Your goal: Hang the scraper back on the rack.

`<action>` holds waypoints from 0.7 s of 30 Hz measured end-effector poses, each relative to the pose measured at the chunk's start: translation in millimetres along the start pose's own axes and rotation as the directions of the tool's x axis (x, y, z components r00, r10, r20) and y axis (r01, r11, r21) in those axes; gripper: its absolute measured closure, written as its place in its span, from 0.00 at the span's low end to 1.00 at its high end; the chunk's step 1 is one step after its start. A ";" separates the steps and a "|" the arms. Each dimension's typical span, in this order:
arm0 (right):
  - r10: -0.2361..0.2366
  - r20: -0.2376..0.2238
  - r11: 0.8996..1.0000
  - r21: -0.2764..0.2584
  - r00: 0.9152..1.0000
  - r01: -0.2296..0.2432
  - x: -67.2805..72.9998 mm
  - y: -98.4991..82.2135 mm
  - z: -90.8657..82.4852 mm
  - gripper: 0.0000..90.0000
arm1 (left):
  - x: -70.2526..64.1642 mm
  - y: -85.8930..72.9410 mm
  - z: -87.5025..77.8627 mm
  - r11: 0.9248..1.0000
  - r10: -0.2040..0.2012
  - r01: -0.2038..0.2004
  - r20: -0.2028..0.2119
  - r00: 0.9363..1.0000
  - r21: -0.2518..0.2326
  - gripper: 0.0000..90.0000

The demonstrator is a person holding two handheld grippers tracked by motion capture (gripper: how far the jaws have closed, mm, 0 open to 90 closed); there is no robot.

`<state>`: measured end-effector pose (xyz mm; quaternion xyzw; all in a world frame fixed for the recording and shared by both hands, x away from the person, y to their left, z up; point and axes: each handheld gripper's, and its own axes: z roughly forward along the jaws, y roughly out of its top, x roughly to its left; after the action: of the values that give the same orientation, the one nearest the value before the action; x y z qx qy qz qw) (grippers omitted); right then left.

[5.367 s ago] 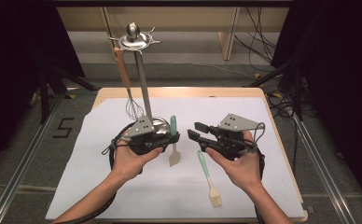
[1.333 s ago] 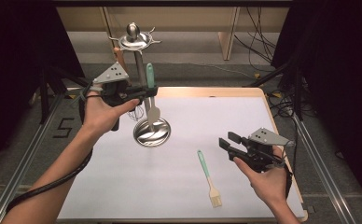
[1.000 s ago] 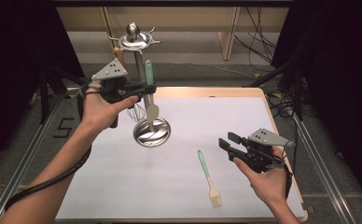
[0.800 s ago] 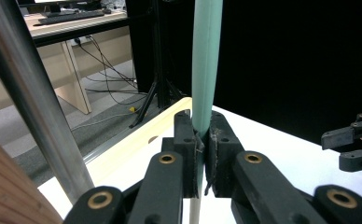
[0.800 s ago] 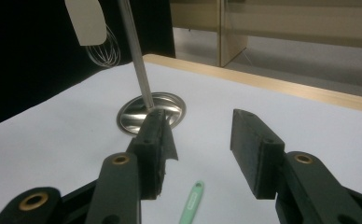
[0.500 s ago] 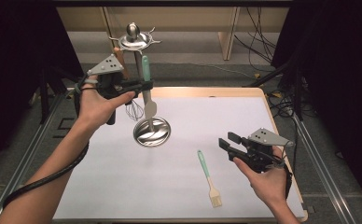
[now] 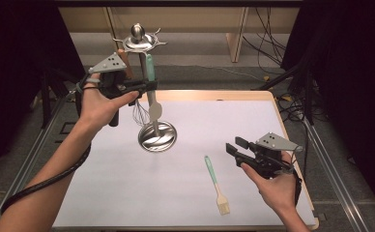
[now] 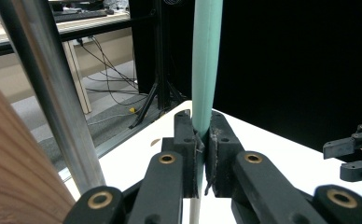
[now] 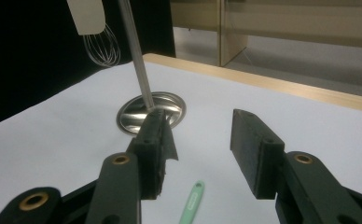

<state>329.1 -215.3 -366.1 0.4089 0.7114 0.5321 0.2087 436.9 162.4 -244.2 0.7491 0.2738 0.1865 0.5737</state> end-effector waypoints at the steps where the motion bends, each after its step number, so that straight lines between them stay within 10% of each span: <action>1: -0.015 -0.006 1.000 -0.006 1.000 0.015 -1.3 0.2 0.8 0.63 | 0.3 0.1 0.2 1.000 0.001 -0.001 0.000 1.000 0.002 0.93; 21: 0.003 -0.017 1.000 0.019 1.000 -0.002 -1.0 0.0 -0.7 0.63 | 8.7 -0.8 -1.0 1.000 -0.021 0.021 0.004 1.000 0.007 0.93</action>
<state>329.1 -216.5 -366.0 0.4071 0.7178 0.5290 0.1980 442.9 168.8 -245.0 0.7484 0.2812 0.1779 0.5738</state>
